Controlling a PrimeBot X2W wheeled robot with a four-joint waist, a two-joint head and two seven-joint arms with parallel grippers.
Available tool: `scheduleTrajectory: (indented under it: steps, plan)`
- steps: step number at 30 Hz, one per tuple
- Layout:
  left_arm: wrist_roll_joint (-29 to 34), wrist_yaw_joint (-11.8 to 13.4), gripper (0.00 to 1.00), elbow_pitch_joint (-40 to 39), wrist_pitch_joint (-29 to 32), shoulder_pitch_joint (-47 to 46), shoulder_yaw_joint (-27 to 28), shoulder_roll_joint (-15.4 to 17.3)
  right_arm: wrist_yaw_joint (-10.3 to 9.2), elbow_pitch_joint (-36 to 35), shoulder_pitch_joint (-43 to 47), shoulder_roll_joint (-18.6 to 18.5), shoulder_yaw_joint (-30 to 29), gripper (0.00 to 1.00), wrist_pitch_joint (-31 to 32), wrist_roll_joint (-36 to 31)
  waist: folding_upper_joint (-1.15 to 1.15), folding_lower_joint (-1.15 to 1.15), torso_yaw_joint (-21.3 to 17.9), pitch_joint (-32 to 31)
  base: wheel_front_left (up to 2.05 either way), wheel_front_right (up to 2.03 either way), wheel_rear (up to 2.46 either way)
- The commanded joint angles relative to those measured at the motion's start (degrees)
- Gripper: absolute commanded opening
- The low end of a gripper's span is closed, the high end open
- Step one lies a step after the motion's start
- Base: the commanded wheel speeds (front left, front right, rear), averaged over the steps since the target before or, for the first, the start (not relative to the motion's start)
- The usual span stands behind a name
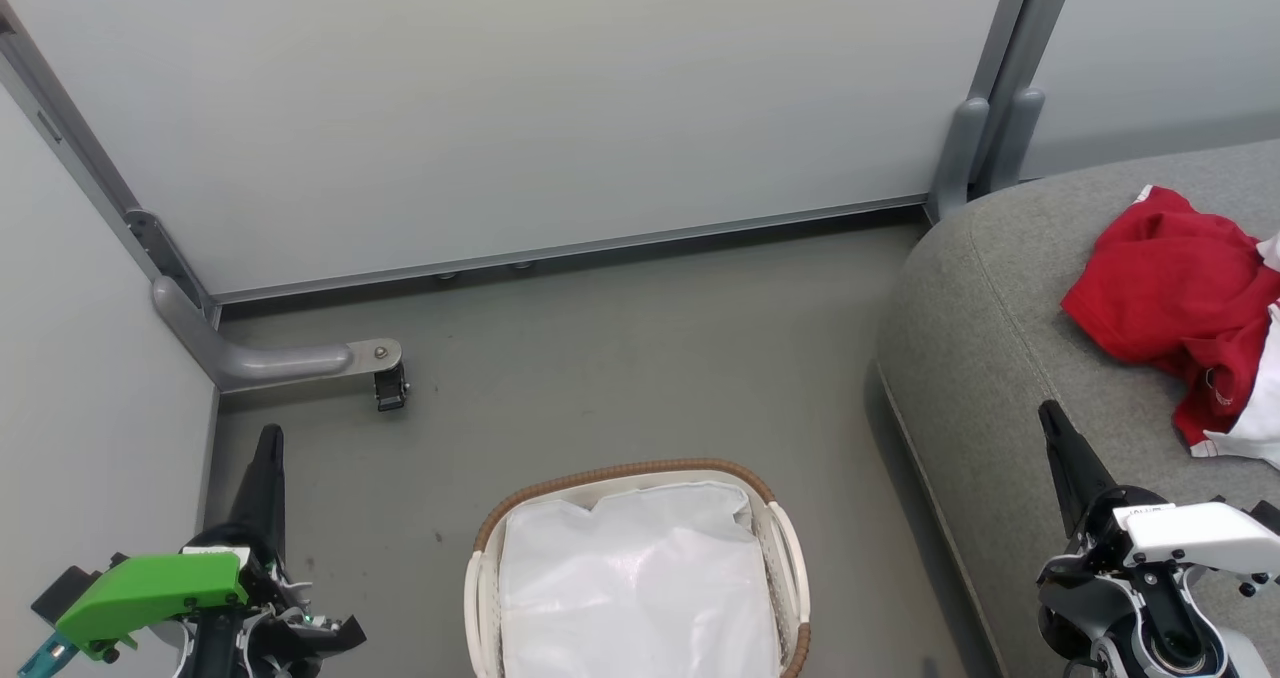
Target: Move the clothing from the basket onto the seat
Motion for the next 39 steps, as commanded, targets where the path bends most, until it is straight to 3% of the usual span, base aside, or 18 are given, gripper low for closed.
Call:
scheduleTrajectory:
  steps: [1, 39]
  plan:
    - [-0.19, -0.36, 0.0, -0.11, 0.21, -0.72, 0.16, 0.37, 0.0, -0.2, 0.63, -0.34, -0.11, 0.0, 0.11, 0.16, 0.0, 0.0, 0.0, 0.0, 0.0, 0.0, 0.0]
    - [-0.2, -0.36, 0.0, -0.11, 0.2, -0.7, 0.14, 0.38, 0.0, -0.19, 0.63, -0.34, -0.09, 0.0, 0.1, 0.17, 0.0, 0.0, 0.0, 0.0, 0.0, 0.0, 0.0]
